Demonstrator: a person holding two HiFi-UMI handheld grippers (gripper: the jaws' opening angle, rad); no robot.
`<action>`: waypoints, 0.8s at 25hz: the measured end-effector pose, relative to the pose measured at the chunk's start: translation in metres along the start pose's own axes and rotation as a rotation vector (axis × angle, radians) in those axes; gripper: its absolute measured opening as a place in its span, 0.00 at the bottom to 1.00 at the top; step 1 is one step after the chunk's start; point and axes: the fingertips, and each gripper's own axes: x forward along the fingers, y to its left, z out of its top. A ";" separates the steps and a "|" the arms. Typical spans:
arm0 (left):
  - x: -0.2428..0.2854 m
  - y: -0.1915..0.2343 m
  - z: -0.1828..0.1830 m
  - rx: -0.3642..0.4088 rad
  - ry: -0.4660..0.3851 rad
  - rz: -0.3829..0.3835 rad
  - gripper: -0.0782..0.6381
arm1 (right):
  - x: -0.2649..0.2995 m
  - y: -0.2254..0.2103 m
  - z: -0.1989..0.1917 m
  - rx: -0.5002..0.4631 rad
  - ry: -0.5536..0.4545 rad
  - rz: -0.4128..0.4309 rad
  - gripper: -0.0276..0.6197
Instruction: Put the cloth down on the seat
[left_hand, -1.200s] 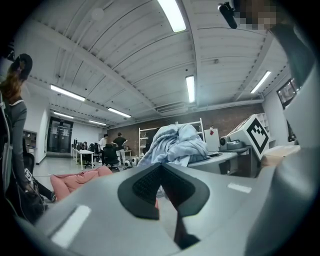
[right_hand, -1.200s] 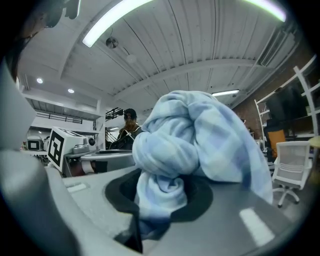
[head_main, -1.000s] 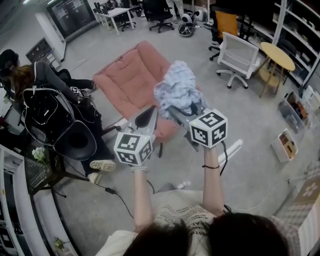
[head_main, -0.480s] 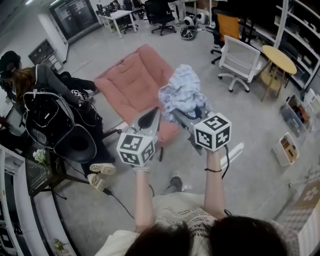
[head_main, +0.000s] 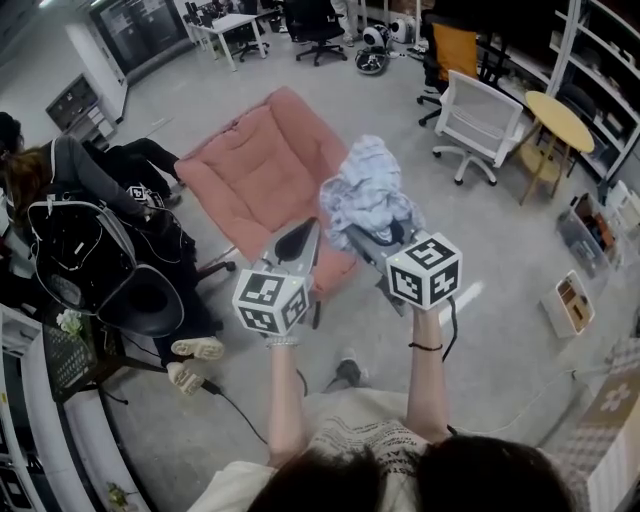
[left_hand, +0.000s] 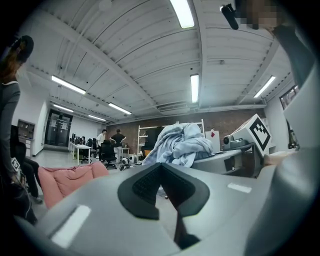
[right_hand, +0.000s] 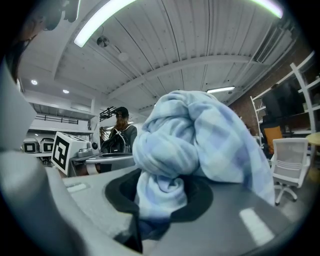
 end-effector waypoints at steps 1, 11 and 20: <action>0.004 0.006 0.000 -0.002 0.002 0.001 0.12 | 0.006 -0.002 0.001 0.001 -0.001 0.005 0.22; 0.046 0.064 -0.016 -0.016 0.043 0.002 0.12 | 0.067 -0.036 -0.001 0.055 -0.001 0.014 0.22; 0.088 0.101 -0.027 -0.068 0.045 -0.021 0.12 | 0.103 -0.073 -0.009 0.082 0.048 -0.025 0.22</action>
